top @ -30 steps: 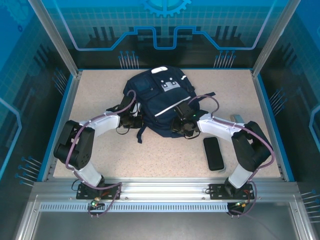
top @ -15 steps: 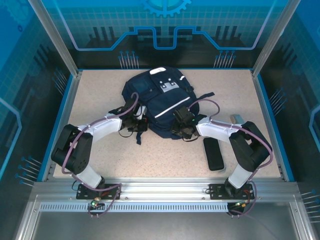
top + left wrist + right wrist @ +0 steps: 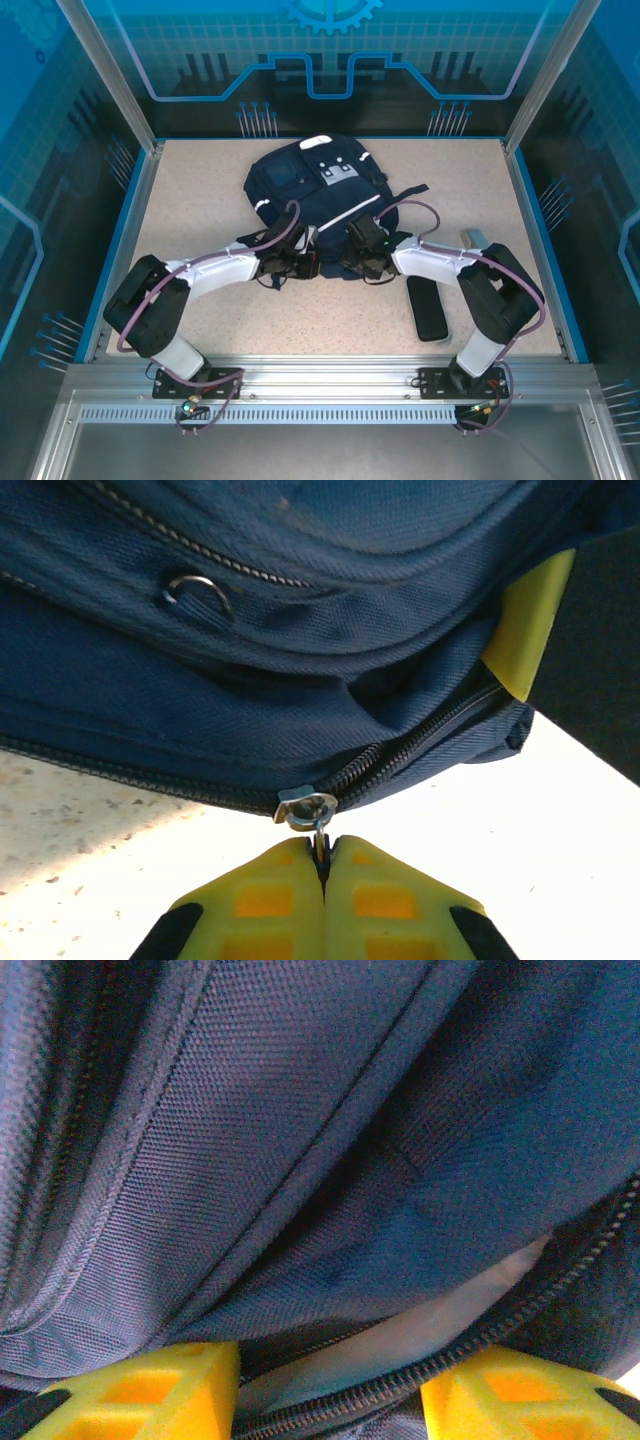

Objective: Pack books, pencil case, and school supplies into a backpack

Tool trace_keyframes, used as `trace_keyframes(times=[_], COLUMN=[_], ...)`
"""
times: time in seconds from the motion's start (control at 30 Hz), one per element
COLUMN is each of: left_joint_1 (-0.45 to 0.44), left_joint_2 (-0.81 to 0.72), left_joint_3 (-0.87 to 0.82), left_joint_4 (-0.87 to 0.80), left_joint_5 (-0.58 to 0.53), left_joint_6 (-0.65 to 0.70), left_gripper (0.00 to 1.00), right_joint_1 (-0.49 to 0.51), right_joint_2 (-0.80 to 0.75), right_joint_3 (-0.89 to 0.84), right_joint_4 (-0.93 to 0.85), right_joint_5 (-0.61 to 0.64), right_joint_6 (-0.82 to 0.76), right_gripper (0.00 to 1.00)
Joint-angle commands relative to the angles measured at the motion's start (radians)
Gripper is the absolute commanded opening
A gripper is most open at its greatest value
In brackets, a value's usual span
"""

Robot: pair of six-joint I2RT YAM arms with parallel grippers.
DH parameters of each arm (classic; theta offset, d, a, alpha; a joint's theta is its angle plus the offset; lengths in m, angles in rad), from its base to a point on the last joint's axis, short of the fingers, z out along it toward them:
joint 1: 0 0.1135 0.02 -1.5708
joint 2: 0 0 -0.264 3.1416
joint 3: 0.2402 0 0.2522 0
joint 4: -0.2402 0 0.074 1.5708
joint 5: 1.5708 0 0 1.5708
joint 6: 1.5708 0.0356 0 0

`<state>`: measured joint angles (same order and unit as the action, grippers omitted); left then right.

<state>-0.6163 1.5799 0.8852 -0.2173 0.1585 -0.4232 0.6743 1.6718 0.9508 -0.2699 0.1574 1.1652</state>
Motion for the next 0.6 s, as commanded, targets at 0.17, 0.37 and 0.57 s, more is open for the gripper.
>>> trace_keyframes(times=[0.17, 0.37, 0.57], left_joint_1=[-0.022, 0.087, 0.246], left_joint_2=[-0.104, -0.219, -0.299], left_joint_3=[-0.056, -0.129, -0.171], left_joint_4=[0.087, 0.108, 0.032], left_joint_5=[0.109, 0.133, 0.074], left_joint_6=[-0.083, -0.145, -0.218], left_gripper=[0.30, 0.64, 0.77], right_joint_1=[0.034, 0.068, 0.186], right_joint_2=[-0.120, -0.204, -0.160], right_joint_3=[-0.066, -0.028, 0.107], right_joint_4=[-0.024, -0.171, -0.307], right_joint_5=[0.009, 0.129, 0.242], right_joint_6=[-0.021, -0.144, -0.281], right_gripper=[0.58, 0.62, 0.62])
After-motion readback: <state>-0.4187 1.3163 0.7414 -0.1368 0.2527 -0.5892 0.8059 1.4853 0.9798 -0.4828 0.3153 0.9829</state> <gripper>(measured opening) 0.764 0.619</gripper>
